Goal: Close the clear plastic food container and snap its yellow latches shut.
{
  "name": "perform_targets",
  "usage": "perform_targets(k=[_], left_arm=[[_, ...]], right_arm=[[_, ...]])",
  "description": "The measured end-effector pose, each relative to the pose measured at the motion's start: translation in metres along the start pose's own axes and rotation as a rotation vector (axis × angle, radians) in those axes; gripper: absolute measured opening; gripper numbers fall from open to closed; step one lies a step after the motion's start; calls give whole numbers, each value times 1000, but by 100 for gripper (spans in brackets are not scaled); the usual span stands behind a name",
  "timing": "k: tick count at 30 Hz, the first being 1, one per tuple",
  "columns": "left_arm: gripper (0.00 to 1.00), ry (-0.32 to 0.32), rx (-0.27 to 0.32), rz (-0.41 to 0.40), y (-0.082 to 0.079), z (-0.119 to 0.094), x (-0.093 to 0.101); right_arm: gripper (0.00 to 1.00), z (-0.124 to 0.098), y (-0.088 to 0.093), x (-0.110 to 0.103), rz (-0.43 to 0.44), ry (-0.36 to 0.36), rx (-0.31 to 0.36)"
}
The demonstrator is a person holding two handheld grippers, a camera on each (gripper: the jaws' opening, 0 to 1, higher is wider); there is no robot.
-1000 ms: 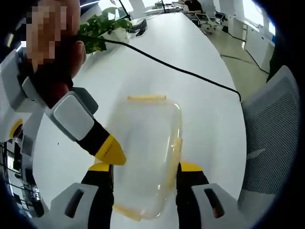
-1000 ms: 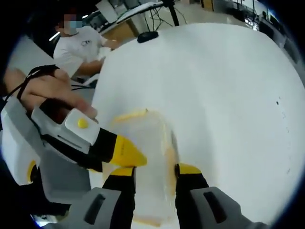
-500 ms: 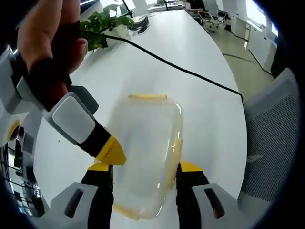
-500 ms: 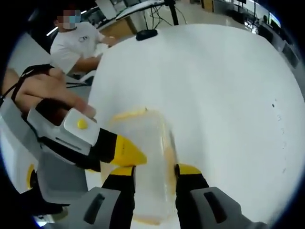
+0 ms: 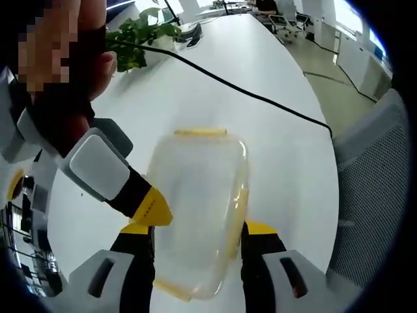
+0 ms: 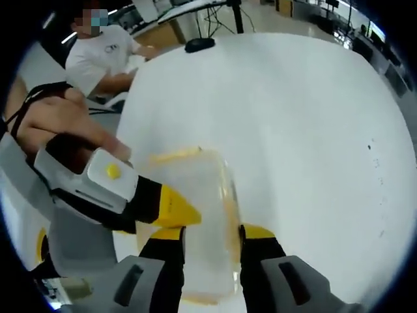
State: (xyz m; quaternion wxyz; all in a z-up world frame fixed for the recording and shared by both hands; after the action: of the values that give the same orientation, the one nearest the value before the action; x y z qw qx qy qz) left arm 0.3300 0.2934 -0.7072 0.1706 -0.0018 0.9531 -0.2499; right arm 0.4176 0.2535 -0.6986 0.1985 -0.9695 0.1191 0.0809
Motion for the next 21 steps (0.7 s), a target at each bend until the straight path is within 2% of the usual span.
perform_targets(k=[7,11,12,14,15,17,18,21], left_arm=[[53,-11,-2,14,0,0,2],[54,16,5,47,0,-3,0],[57,38,16,45,1,-4,1],[68,109,58,-16,1,-3,8],[70,118,74,-7,0,-5,8],[65,136,77,50,-1,-11,8],[66,128,91,54,-2,-13,7],[71,144,158,11,-9,-19,5]], right_arm=[[32,-2,1,-1,4,18,-2],[32,-3,1,-3,-24,17,9],[31,-5,2,-6,-25,30,16],[34,-6,4,-12,-30,44,28],[37,-5,6,-14,-31,47,30],[41,-7,10,-18,-49,65,33],[41,-8,12,-18,-47,72,40],[44,-14,15,-23,-8,90,97]])
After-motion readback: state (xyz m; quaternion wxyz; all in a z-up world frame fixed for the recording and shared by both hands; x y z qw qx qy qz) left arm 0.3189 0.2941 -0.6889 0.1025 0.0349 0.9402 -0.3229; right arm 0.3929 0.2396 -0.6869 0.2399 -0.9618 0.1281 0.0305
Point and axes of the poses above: the point that each gripper's makers call its tool centre point, and the gripper's own axes: z roughly forward along the fingers, x roughly to its right, y roughly out of its underside, the point moved 8 cm from there along -z, roughly backward along the fingers, and after that the axes turned 5 degrees about x, right-handed, at the moved point
